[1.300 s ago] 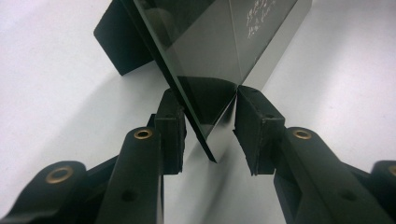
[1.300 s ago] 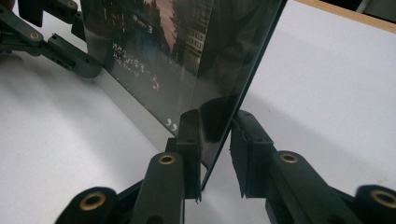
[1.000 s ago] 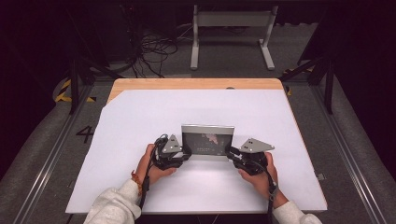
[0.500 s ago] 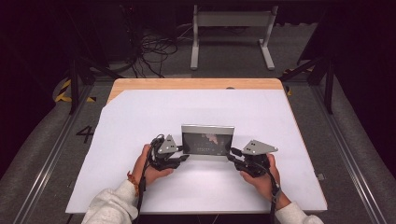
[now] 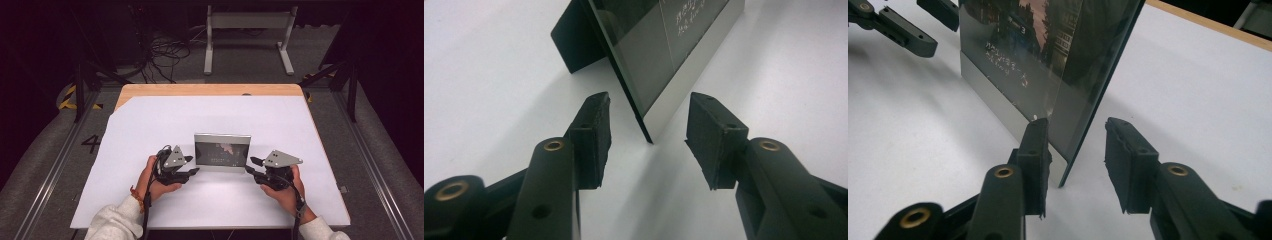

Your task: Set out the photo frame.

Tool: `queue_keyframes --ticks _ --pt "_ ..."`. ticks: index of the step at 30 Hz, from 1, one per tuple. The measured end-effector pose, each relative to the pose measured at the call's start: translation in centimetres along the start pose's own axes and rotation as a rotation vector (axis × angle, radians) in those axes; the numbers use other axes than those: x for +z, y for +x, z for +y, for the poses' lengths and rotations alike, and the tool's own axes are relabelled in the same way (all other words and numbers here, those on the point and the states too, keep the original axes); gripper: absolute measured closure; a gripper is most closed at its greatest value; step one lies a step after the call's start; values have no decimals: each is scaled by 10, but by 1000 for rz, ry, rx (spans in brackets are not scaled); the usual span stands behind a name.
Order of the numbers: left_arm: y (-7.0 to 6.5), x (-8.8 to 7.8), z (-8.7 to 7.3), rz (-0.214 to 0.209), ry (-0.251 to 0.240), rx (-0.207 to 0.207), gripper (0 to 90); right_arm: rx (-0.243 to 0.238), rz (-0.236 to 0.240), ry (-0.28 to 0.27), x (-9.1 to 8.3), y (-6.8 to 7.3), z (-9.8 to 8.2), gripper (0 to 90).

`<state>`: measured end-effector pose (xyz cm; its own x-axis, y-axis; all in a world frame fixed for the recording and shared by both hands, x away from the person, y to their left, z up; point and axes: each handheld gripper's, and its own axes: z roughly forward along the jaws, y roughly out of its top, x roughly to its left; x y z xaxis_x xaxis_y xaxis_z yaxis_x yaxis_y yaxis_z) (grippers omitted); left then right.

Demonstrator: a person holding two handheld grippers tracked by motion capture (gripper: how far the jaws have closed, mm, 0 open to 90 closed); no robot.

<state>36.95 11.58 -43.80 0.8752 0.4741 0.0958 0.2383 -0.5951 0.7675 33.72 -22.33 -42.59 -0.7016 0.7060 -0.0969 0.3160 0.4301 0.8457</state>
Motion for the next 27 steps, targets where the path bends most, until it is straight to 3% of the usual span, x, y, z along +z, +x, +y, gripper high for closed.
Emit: queue_keyframes --ticks 10,17,20,27 --pt "-1 -10 -6 21 -2 -13 433 -52 -14 11 -9 1 -3 567" --pt "-7 -17 -12 31 3 12 347 -72 -42 34 -18 -2 -11 514" --pt "-10 -23 -14 57 -4 36 298 -87 -67 49 -21 -4 -14 502" --pt "-13 -32 -26 90 20 43 226 -110 -84 82 -27 -6 -21 464"
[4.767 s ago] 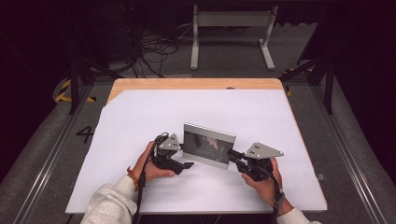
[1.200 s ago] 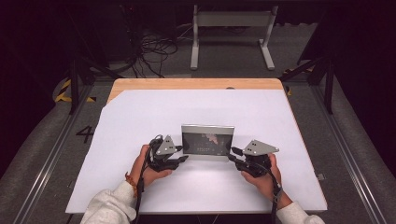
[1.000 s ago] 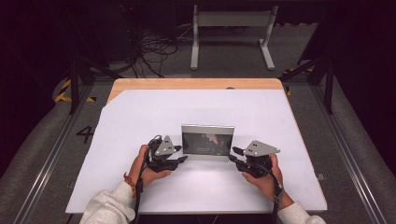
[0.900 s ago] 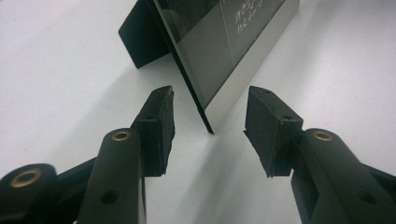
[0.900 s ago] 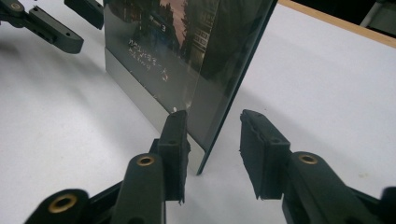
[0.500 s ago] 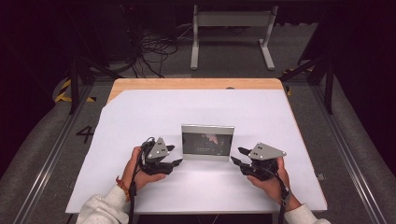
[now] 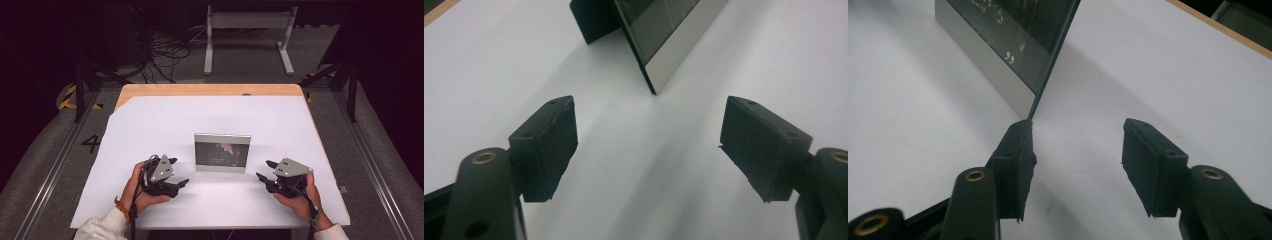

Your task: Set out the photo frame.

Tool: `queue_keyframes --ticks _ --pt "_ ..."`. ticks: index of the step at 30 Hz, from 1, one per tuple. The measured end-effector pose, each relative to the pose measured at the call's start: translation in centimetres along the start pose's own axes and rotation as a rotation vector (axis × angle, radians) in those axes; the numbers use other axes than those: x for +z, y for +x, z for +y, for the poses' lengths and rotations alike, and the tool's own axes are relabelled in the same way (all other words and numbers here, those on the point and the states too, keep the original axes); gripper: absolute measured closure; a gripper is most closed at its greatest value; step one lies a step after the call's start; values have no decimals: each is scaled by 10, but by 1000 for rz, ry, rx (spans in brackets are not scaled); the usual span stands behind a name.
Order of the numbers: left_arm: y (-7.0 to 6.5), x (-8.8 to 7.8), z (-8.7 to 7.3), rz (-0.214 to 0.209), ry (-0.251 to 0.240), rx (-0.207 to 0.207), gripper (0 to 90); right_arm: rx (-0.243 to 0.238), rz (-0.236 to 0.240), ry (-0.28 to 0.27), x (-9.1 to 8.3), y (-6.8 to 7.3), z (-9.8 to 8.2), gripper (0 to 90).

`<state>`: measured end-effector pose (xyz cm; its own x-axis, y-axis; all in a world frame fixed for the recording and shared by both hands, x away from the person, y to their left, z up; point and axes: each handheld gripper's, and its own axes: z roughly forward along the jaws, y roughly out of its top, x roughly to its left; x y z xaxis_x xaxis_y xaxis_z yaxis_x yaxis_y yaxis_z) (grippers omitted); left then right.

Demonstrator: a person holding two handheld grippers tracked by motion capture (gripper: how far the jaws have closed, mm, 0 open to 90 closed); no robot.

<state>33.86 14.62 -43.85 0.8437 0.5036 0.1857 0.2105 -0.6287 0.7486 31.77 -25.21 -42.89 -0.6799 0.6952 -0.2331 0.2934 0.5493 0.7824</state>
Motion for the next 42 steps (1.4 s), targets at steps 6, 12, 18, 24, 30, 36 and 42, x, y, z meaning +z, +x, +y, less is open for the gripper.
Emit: queue_keyframes --ticks 6,12,18,24,30,36,42 --pt "1 -7 -10 5 2 -7 199 -16 10 -4 -6 -1 -4 403" --pt "-2 -12 -18 -1 -2 -3 183 -28 -23 35 -6 -1 -13 336" --pt "-4 -16 -26 -9 9 -13 171 -5 -41 27 -10 -4 -19 291" --pt "-3 -24 -35 -1 -13 -75 166 -16 -41 26 -15 -4 -25 225" --pt "2 -33 -45 -14 -42 -147 121 -8 -19 11 -18 -3 -30 162" --pt "0 -27 -45 -10 -17 -135 78 -20 3 35 -14 0 -31 170" --pt "0 -25 -45 -13 -17 -125 61 -12 20 41 -10 1 -32 171"
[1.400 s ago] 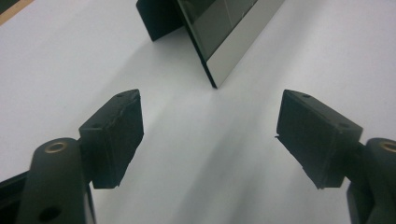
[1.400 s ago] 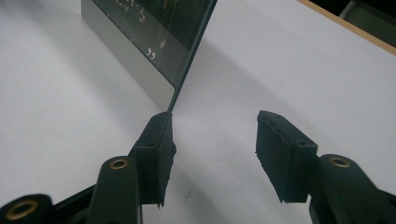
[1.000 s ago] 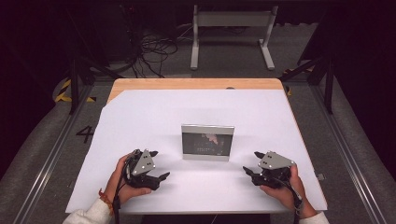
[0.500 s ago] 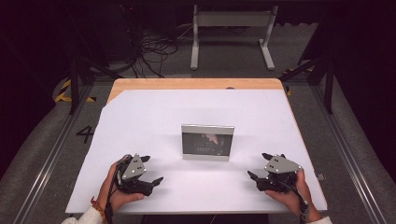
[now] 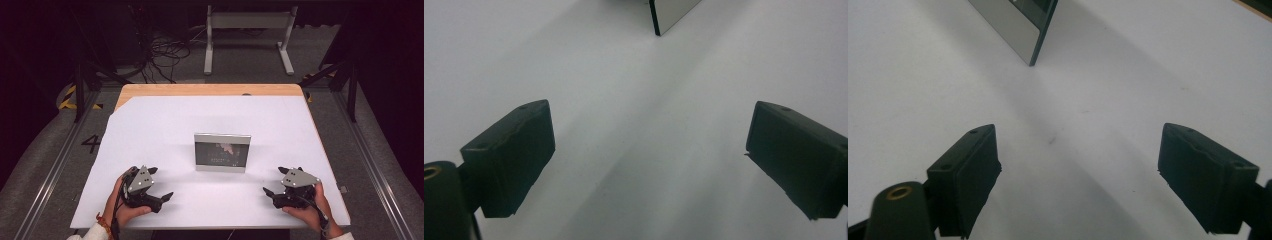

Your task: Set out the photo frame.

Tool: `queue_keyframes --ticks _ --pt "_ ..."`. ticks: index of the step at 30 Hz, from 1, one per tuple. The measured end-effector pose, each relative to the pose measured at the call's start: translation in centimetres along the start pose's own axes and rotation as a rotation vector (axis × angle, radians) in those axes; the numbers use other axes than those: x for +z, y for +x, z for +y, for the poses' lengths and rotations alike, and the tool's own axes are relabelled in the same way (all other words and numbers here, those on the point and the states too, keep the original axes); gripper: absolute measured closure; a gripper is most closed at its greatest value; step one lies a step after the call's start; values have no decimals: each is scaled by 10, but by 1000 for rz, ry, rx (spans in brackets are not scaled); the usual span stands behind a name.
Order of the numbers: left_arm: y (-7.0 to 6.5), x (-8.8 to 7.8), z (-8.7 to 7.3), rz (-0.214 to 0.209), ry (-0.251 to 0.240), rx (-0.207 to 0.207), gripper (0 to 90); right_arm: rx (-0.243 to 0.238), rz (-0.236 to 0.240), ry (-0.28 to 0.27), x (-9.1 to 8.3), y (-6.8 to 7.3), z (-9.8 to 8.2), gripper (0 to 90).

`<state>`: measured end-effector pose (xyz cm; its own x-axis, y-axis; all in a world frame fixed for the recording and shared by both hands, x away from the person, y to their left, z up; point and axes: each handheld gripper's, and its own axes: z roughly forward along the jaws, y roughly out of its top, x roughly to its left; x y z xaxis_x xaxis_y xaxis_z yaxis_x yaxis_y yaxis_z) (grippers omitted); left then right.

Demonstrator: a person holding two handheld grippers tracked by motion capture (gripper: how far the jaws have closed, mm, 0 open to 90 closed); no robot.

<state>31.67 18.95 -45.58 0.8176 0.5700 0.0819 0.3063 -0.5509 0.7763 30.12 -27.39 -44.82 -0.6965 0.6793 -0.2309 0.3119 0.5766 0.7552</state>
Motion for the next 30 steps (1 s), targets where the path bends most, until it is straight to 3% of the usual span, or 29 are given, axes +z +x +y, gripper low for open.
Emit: queue_keyframes --ticks 8,15,30 --pt "-1 1 -1 6 18 24 68 -6 -14 -8 -1 4 1 171" --pt "-1 1 0 10 12 19 71 -8 -24 -40 -5 4 3 174" --pt "1 8 1 0 26 15 74 -11 -39 -36 -9 2 0 173"
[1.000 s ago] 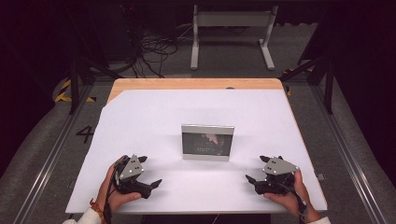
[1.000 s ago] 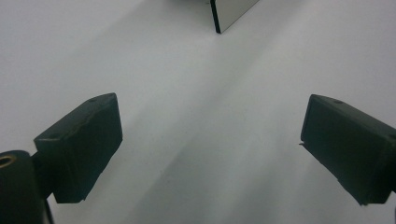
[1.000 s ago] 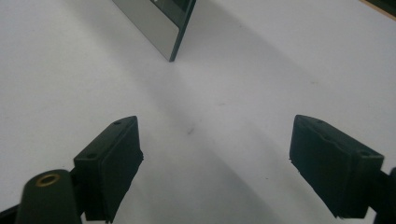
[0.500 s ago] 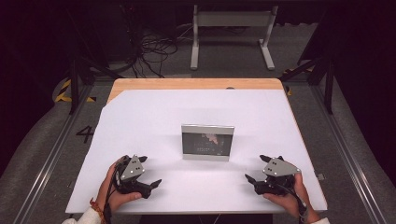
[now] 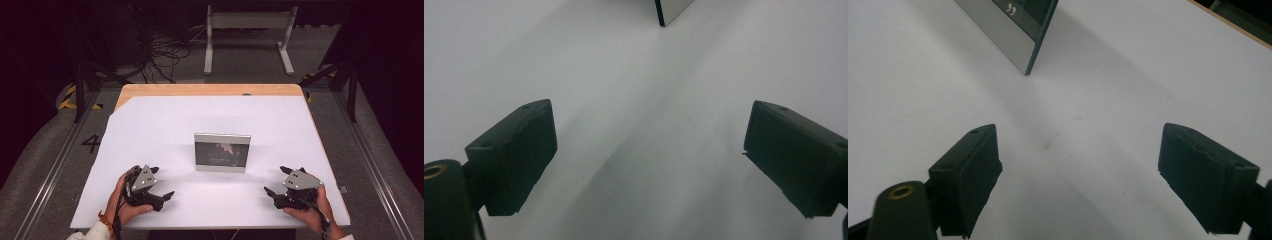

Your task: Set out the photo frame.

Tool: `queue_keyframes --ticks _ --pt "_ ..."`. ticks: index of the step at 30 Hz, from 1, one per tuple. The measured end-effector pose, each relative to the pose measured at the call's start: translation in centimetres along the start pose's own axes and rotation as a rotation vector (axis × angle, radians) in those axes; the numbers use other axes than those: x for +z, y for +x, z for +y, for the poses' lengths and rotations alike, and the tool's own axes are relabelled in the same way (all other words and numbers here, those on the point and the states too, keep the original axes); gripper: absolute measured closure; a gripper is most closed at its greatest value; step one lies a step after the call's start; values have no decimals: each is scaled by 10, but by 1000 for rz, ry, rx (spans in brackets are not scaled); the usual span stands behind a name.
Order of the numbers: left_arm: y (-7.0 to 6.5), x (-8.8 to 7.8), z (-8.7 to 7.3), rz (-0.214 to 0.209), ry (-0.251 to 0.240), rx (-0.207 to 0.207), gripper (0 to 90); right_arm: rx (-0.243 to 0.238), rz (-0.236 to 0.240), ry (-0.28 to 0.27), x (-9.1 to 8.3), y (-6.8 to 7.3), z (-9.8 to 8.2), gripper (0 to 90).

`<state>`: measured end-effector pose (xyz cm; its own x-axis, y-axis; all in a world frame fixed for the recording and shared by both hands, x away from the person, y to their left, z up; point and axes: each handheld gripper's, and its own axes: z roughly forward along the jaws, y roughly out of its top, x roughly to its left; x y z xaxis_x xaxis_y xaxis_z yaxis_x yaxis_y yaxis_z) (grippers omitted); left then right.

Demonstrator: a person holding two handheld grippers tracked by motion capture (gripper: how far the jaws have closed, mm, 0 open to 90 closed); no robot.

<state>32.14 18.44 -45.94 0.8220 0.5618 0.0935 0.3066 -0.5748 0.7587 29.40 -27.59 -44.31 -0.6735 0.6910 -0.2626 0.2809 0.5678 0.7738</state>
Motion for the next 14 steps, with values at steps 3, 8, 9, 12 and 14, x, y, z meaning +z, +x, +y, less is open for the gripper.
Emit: queue_keyframes --ticks 3,8,9,12,14 --pt "0 1 0 -2 1 0 74 5 -1 0 -1 0 -1 172" --pt "2 3 -1 -3 10 -1 74 4 -4 2 -1 0 -2 169" --pt "2 3 -1 -4 10 -2 74 3 -4 3 -1 0 -2 169" --pt "1 4 0 -3 15 -3 74 6 -8 0 -2 0 -2 170" --pt "1 4 -1 -2 16 -8 74 -1 -14 -16 -4 1 -1 176"
